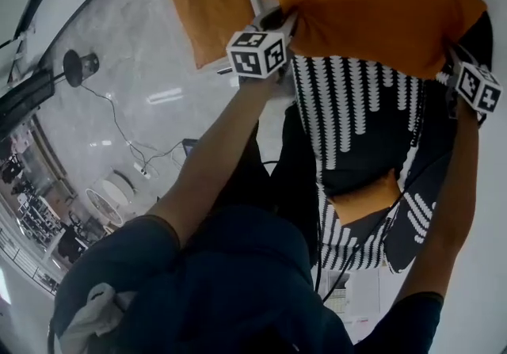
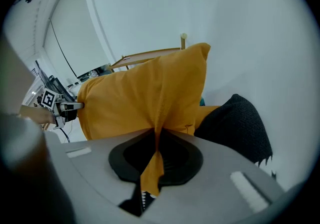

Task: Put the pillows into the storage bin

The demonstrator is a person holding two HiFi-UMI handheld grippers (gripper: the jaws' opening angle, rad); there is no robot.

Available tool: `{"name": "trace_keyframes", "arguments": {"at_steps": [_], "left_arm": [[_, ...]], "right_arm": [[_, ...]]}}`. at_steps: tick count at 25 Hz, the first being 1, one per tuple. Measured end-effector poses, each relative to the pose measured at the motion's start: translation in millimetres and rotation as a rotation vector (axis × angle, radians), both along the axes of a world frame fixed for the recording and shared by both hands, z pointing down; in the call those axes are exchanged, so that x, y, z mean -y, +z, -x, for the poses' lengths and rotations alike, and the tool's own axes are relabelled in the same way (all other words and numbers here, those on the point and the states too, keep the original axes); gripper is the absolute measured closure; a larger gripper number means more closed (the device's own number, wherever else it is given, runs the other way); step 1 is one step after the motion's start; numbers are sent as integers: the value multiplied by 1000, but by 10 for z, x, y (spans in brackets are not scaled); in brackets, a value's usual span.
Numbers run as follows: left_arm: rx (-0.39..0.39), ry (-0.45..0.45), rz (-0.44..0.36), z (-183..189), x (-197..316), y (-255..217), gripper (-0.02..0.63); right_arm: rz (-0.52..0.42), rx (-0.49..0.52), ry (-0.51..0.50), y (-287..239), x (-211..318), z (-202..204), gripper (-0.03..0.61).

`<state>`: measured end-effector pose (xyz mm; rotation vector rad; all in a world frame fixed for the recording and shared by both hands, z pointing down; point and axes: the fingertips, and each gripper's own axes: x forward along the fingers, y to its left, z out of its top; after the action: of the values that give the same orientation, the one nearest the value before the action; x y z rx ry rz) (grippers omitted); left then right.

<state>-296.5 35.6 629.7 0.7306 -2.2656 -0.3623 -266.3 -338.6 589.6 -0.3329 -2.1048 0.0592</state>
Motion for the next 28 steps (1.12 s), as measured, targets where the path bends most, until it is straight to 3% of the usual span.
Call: {"name": "trace_keyframes", "arguments": {"at_steps": [11,20,26,28], "left_arm": [[118,28,42,594,-980,-649,554],[168,-39,70,886,-2064,-921,558],[175,-96,126,928,-3604,-985,561],[182,-110,141,954,-3741,-984,561]], "right_arm": [[111,56,17,-487,-1027,156,551],[193,73,26,-628,-2112,402,552],[289,38,43,-537,-3655,346,554],[303,31,42,-480,-3794,337,554]]}}
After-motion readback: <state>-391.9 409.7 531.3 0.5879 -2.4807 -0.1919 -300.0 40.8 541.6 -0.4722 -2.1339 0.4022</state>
